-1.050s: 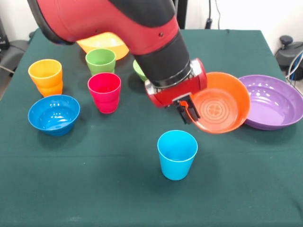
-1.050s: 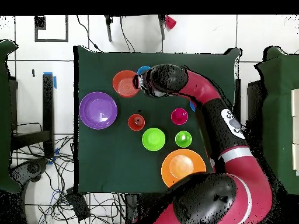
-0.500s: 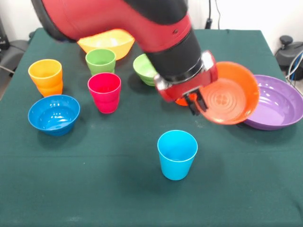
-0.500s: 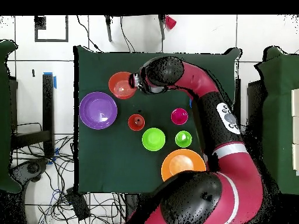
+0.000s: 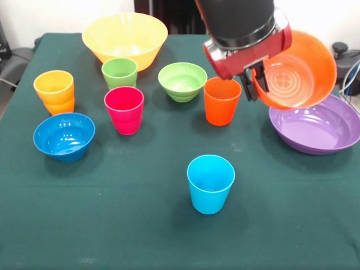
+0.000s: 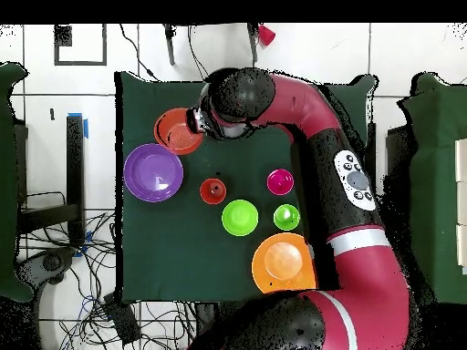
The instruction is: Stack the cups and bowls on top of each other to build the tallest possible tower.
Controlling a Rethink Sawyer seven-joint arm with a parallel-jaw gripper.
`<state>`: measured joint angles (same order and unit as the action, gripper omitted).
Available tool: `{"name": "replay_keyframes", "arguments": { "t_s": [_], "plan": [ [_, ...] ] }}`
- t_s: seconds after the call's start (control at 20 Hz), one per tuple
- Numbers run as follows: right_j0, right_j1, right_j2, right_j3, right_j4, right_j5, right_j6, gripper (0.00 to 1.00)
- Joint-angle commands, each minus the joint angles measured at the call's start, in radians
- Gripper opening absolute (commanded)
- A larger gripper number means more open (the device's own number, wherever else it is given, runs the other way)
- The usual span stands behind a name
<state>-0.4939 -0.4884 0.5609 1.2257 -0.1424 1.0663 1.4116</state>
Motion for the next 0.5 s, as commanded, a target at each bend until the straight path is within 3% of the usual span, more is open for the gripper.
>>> {"name": "replay_keyframes", "arguments": {
  "t_s": [0.05, 0.5],
  "plan": [
    [0.015, -0.048, -0.06, -0.008, -0.038, 0.085, 0.055, 0.0],
    [-0.017, -0.153, -0.034, 0.154, -0.051, -0.136, 0.038, 0.0]
  ]
}}
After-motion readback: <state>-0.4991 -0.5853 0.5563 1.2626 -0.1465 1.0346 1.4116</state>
